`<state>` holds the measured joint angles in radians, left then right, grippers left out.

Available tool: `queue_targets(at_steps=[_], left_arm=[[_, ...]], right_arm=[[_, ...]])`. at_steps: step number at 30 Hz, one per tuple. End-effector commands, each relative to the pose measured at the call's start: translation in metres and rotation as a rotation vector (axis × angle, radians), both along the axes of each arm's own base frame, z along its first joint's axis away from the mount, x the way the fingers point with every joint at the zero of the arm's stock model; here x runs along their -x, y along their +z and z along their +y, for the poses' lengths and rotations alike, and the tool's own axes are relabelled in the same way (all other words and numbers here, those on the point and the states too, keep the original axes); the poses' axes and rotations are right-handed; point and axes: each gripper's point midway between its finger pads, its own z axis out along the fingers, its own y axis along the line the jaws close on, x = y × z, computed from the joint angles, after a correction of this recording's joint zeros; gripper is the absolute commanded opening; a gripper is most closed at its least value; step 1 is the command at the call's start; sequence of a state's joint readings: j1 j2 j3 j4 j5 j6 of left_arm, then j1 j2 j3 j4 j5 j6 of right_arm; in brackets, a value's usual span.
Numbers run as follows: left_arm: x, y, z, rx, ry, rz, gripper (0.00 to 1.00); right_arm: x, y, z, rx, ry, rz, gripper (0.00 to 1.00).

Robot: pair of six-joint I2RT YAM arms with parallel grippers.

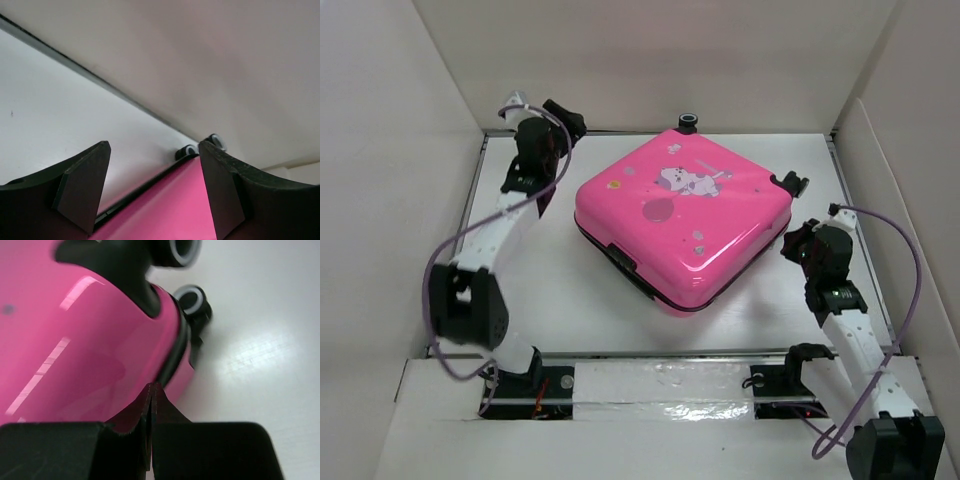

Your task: Pack the luggage

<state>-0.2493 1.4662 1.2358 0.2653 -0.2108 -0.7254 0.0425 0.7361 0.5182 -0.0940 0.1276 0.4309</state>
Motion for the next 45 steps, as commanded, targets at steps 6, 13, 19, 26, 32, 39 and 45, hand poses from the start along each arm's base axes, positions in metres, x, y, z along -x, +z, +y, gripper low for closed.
queue_targets(at_steps=[6, 13, 19, 26, 32, 39, 45], left_arm=[[-0.063, -0.116, -0.027, -0.035, -0.259, 0.304, 0.69], [-0.058, -0.167, -0.047, -0.031, -0.337, 0.394, 0.69], [-0.012, -0.163, -0.060, 0.072, -0.342, 0.298, 0.68], [0.080, -0.203, -0.077, 0.044, -0.358, 0.336, 0.68], [0.147, -0.210, -0.109, 0.010, -0.402, 0.331, 0.67], [0.210, -0.196, -0.133, 0.016, -0.409, 0.289, 0.67], [0.198, -0.137, -0.085, 0.028, -0.274, 0.162, 0.71]], right_arm=[[-0.028, -0.014, 0.003, -0.031, 0.046, 0.009, 0.00], [-0.062, -0.021, 0.046, -0.051, 0.245, 0.034, 0.01], [-0.091, -0.015, 0.091, -0.005, 0.384, 0.056, 0.02], [-0.115, -0.010, 0.129, 0.018, 0.491, 0.055, 0.02], [-0.141, -0.017, 0.171, 0.061, 0.671, 0.109, 0.03], [-0.154, -0.024, 0.184, 0.099, 0.771, 0.174, 0.04], [-0.152, -0.035, 0.163, 0.047, 0.693, 0.203, 0.12]])
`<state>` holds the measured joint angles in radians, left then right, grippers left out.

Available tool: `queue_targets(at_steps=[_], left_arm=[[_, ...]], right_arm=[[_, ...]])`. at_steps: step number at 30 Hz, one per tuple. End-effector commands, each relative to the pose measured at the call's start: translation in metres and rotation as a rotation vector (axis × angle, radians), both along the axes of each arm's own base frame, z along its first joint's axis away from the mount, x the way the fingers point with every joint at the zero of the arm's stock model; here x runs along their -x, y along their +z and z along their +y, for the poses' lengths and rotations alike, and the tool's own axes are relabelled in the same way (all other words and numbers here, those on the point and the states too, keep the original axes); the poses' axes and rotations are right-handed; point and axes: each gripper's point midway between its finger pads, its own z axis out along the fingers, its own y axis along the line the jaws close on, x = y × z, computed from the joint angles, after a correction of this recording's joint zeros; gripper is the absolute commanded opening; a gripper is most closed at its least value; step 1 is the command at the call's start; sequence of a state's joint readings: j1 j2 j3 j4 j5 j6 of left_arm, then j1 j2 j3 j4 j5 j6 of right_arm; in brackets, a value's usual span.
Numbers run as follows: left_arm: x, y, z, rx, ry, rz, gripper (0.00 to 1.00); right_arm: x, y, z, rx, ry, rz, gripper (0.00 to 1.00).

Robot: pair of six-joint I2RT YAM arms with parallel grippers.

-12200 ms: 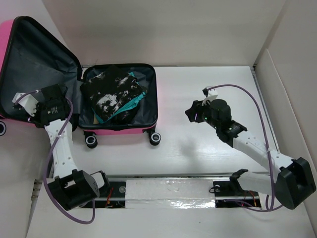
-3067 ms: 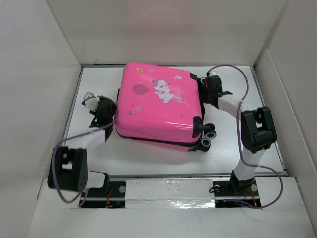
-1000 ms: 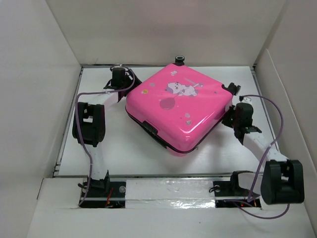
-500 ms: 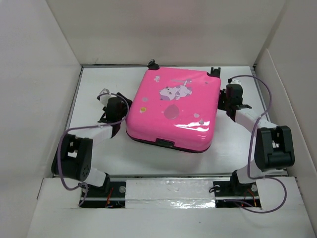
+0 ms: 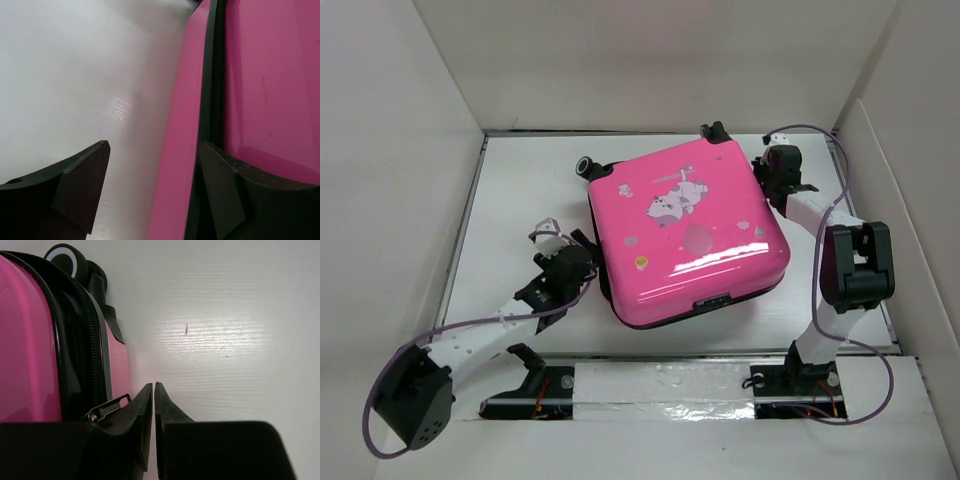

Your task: Pack the luggage

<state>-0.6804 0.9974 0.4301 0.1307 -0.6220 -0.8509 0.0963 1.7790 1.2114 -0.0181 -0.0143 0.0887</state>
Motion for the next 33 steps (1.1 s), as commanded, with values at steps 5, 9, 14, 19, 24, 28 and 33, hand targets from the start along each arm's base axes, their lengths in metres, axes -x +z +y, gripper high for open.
queue_targets(at_steps=[5, 9, 14, 19, 24, 28, 33], left_arm=[[-0.025, 0.157, -0.012, 0.363, -0.087, -0.369, 0.79], [-0.049, 0.192, 0.010, 0.417, -0.013, -0.454, 0.86], [-0.115, 0.183, 0.009, 0.436, -0.035, -0.352, 0.99], [-0.158, 0.141, 0.014, 0.431, -0.045, -0.223, 0.99], [-0.172, 0.127, 0.034, 0.372, 0.036, -0.197, 0.99], [-0.186, 0.100, 0.030, 0.355, 0.035, -0.139, 0.99], [-0.214, 0.089, 0.019, 0.340, -0.012, -0.115, 0.99]], right_arm=[[0.038, 0.035, 0.094, -0.308, 0.260, 0.014, 0.39], [0.039, 0.056, 0.088, -0.310, 0.253, -0.035, 0.63], [0.050, 0.070, 0.078, -0.295, 0.228, -0.061, 0.81], [0.072, 0.083, 0.077, -0.315, 0.241, -0.130, 0.93], [0.090, 0.076, 0.058, -0.286, 0.168, -0.143, 1.00], [0.104, 0.070, 0.055, -0.294, 0.155, -0.153, 1.00], [0.123, 0.066, 0.062, -0.301, 0.191, -0.159, 1.00]])
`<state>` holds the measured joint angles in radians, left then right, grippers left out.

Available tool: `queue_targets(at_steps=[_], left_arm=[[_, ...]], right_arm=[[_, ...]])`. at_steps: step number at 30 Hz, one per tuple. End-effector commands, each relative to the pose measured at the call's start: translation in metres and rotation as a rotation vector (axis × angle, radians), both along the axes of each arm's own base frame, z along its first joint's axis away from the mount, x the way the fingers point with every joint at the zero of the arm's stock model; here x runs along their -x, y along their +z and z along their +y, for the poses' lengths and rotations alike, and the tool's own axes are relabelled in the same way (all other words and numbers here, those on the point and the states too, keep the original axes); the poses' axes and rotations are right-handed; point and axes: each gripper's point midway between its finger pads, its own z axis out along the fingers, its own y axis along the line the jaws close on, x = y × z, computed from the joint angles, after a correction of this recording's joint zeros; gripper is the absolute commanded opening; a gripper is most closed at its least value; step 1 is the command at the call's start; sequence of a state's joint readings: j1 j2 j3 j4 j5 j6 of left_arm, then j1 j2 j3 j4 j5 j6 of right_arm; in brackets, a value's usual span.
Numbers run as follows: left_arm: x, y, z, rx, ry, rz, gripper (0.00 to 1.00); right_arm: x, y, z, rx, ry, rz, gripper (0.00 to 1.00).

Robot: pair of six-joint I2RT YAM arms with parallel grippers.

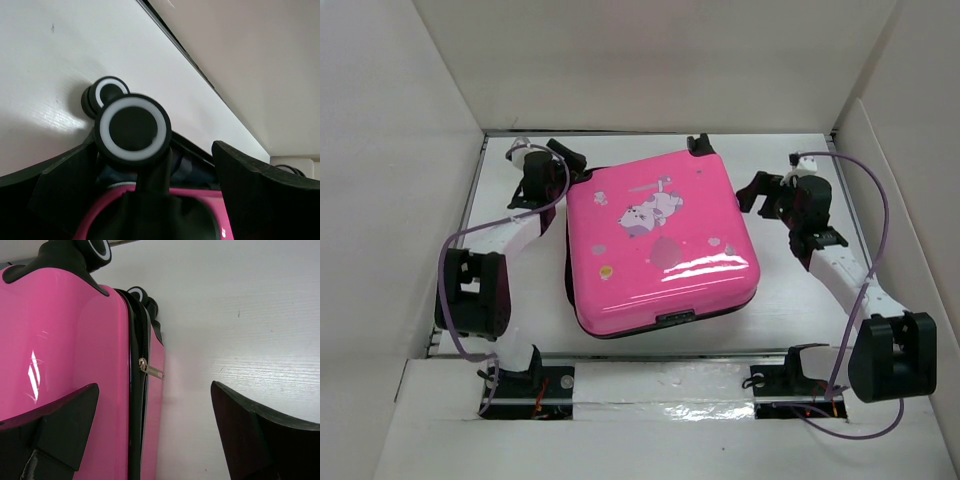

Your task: Pack the luggage

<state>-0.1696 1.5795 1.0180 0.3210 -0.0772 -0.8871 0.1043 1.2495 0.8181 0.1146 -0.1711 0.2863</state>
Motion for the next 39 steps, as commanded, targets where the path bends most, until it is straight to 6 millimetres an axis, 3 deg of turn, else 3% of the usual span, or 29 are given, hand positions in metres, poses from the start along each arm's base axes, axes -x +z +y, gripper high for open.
queue_targets(at_steps=[1, 3, 4, 11, 13, 17, 19, 23, 24, 26, 27, 30, 33, 37, 39], left_arm=[[-0.022, 0.012, -0.009, -0.008, -0.042, -0.052, 0.99], [-0.032, 0.015, -0.007, -0.029, -0.028, -0.039, 0.99], [-0.036, 0.007, -0.006, -0.039, -0.023, -0.018, 0.99], [-0.053, 0.004, 0.001, -0.075, 0.019, -0.008, 0.96], [-0.059, -0.010, -0.001, -0.090, 0.007, 0.026, 0.93], [-0.067, -0.021, 0.003, -0.094, 0.017, 0.057, 0.80], [-0.068, -0.027, 0.002, -0.087, 0.013, 0.065, 0.77], [-0.071, -0.027, 0.004, -0.066, 0.019, 0.059, 0.67], [-0.072, -0.026, 0.001, -0.057, 0.006, 0.053, 0.57], [-0.075, -0.020, 0.004, -0.045, 0.011, 0.036, 0.39], [-0.075, -0.017, 0.002, -0.038, 0.002, 0.026, 0.20], [-0.076, -0.004, 0.001, -0.037, -0.007, -0.003, 0.00], [-0.071, 0.026, 0.000, -0.037, -0.019, -0.070, 0.00], [-0.061, 0.086, -0.002, -0.029, -0.046, -0.187, 0.00], [-0.059, 0.104, -0.003, -0.031, -0.055, -0.203, 0.00]], right_arm=[[0.028, -0.019, 0.033, -0.016, 0.139, 0.043, 1.00], [0.037, -0.031, 0.035, -0.018, 0.149, 0.061, 1.00], [0.040, -0.030, 0.035, -0.019, 0.147, 0.051, 1.00], [0.049, -0.040, 0.040, -0.018, 0.161, 0.067, 0.99], [0.048, -0.040, 0.039, -0.016, 0.157, 0.070, 0.99], [0.047, -0.042, 0.038, -0.009, 0.150, 0.074, 0.98], [0.047, -0.045, 0.038, -0.006, 0.150, 0.081, 0.98], [0.047, -0.048, 0.042, -0.005, 0.163, 0.090, 0.98], [0.046, -0.049, 0.042, -0.004, 0.163, 0.093, 0.98], [0.046, -0.048, 0.041, -0.002, 0.160, 0.089, 0.98], [0.047, -0.048, 0.041, -0.002, 0.160, 0.089, 0.98], [0.048, -0.044, 0.040, 0.000, 0.160, 0.082, 0.98], [0.049, -0.042, 0.040, 0.001, 0.161, 0.074, 0.98], [0.047, -0.046, 0.042, -0.001, 0.168, 0.083, 0.98], [0.048, -0.048, 0.047, -0.003, 0.186, 0.088, 0.98]])
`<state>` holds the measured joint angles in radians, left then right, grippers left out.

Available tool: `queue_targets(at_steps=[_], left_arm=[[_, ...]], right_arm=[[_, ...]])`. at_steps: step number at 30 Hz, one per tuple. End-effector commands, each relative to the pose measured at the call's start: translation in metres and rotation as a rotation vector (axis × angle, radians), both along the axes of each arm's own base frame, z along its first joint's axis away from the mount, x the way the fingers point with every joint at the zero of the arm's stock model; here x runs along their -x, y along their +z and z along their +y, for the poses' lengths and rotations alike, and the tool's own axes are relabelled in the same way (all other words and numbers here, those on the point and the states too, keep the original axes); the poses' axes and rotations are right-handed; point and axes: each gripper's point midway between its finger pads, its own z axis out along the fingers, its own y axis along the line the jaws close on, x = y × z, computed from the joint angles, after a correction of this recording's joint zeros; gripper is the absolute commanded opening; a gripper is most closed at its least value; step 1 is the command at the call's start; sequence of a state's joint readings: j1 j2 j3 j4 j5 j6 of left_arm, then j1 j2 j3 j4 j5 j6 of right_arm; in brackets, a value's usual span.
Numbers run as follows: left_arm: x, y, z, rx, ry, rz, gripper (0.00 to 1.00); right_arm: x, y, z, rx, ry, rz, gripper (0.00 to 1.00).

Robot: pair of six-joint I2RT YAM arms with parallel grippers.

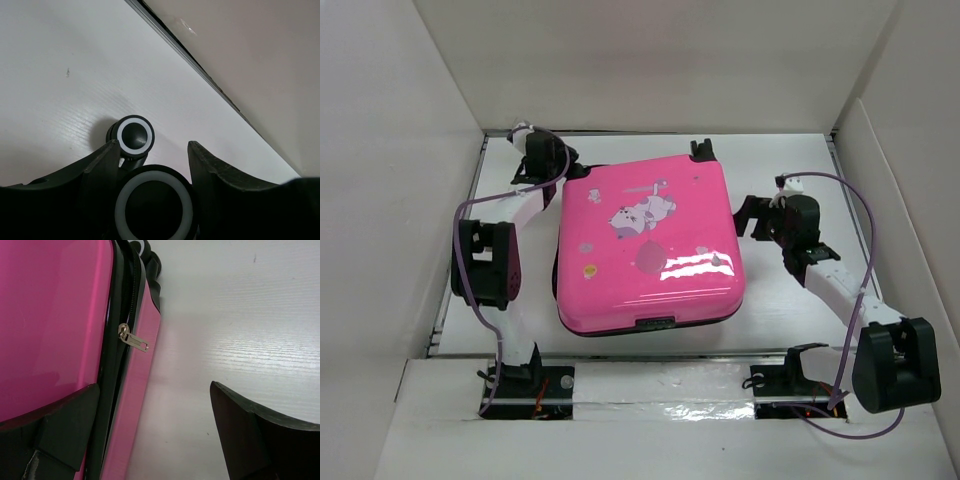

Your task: Pack the luggage

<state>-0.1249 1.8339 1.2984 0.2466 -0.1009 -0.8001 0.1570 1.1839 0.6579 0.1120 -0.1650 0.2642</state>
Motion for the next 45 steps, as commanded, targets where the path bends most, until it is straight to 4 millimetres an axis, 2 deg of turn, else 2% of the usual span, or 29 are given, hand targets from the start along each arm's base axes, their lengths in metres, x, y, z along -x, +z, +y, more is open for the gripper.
queue_targets(at_steps=[1, 4, 8, 10, 11, 12, 14, 15, 18, 20, 22, 23, 26, 27, 28, 29, 30, 32, 33, 34, 36, 37, 38, 39, 40, 42, 43, 44, 45], left_arm=[[0.010, 0.130, -0.023, 0.063, -0.097, -0.263, 0.00], [0.016, 0.147, -0.021, 0.057, -0.095, -0.286, 0.00], [0.021, 0.155, -0.024, 0.064, -0.115, -0.278, 0.00], [0.024, 0.168, -0.034, 0.094, -0.165, -0.294, 0.00], [0.025, 0.170, -0.035, 0.097, -0.170, -0.291, 0.00], [0.025, 0.182, -0.036, 0.103, -0.176, -0.310, 0.00], [0.024, 0.184, -0.036, 0.092, -0.175, -0.299, 0.00], [0.022, 0.194, -0.034, 0.085, -0.169, -0.313, 0.00], [0.015, 0.186, -0.023, 0.051, -0.133, -0.279, 0.00], [0.011, 0.178, -0.021, 0.089, -0.136, -0.259, 0.00], [0.014, 0.167, -0.027, 0.213, -0.241, -0.255, 0.00], [0.012, 0.173, -0.030, 0.282, -0.251, -0.282, 0.00], [0.008, 0.170, -0.034, 0.305, -0.264, -0.246, 0.00], [0.010, 0.166, -0.039, 0.343, -0.281, -0.242, 0.00], [0.021, 0.170, -0.051, 0.399, -0.348, -0.255, 0.00], [0.025, 0.187, -0.055, 0.433, -0.380, -0.340, 0.00], [0.033, 0.171, -0.063, 0.516, -0.383, -0.298, 0.00], [0.054, 0.191, -0.079, 0.575, -0.479, -0.370, 0.00], [0.062, 0.185, -0.083, 0.586, -0.486, -0.354, 0.00], [0.075, 0.202, -0.084, 0.580, -0.488, -0.393, 0.00], [0.088, 0.217, -0.080, 0.566, -0.481, -0.445, 0.00], [0.097, 0.235, -0.075, 0.531, -0.467, -0.495, 0.00], [0.098, 0.235, -0.072, 0.507, -0.450, -0.483, 0.00], [0.097, 0.247, -0.063, 0.468, -0.421, -0.504, 0.00], [0.090, 0.248, -0.049, 0.427, -0.357, -0.502, 0.00], [0.089, 0.251, -0.043, 0.399, -0.348, -0.507, 0.00], [0.083, 0.255, -0.034, 0.377, -0.313, -0.524, 0.00], [0.077, 0.244, -0.029, 0.321, -0.283, -0.478, 0.00], [0.073, 0.260, -0.025, 0.286, -0.272, -0.502, 0.00]], right_arm=[[0.009, 0.002, 0.033, -0.043, 0.128, 0.004, 0.98], [0.009, 0.004, 0.033, -0.045, 0.127, -0.002, 0.98], [0.009, 0.005, 0.036, -0.050, 0.142, -0.004, 1.00], [0.008, 0.004, 0.038, -0.053, 0.155, 0.002, 1.00], [0.009, -0.001, 0.044, -0.055, 0.177, 0.020, 1.00], [0.009, -0.003, 0.044, -0.054, 0.180, 0.027, 1.00], [0.008, -0.005, 0.044, -0.053, 0.182, 0.029, 1.00], [0.010, -0.004, 0.048, -0.054, 0.193, 0.027, 1.00], [0.011, -0.003, 0.048, -0.054, 0.196, 0.022, 1.00], [0.011, -0.003, 0.049, -0.056, 0.203, 0.019, 1.00], [0.012, -0.006, 0.053, -0.054, 0.219, 0.025, 1.00], [0.011, -0.007, 0.053, -0.051, 0.218, 0.029, 1.00], [0.012, -0.007, 0.055, -0.041, 0.225, 0.030, 1.00], [0.014, -0.007, 0.059, -0.042, 0.237, 0.027, 1.00], [0.013, -0.006, 0.060, -0.042, 0.239, 0.024, 1.00], [0.011, -0.007, 0.061, -0.043, 0.247, 0.025, 1.00], [0.011, -0.010, 0.063, -0.045, 0.253, 0.033, 1.00], [0.011, -0.010, 0.070, -0.052, 0.282, 0.039, 1.00], [0.010, -0.014, 0.071, -0.054, 0.286, 0.053, 1.00], [0.009, -0.016, 0.072, -0.056, 0.291, 0.059, 1.00], [0.003, -0.019, 0.074, -0.049, 0.296, 0.080, 1.00], [0.000, -0.019, 0.075, -0.048, 0.293, 0.083, 1.00], [-0.005, -0.014, 0.076, -0.049, 0.291, 0.079, 1.00], [-0.007, -0.013, 0.076, -0.050, 0.289, 0.078, 1.00], [-0.010, -0.013, 0.077, -0.050, 0.285, 0.082, 1.00], [-0.016, -0.006, 0.078, -0.056, 0.279, 0.074, 1.00], [-0.017, -0.005, 0.079, -0.058, 0.280, 0.075, 1.00], [-0.019, -0.004, 0.075, -0.059, 0.269, 0.075, 1.00], [-0.020, -0.001, 0.075, -0.058, 0.265, 0.073, 1.00]])
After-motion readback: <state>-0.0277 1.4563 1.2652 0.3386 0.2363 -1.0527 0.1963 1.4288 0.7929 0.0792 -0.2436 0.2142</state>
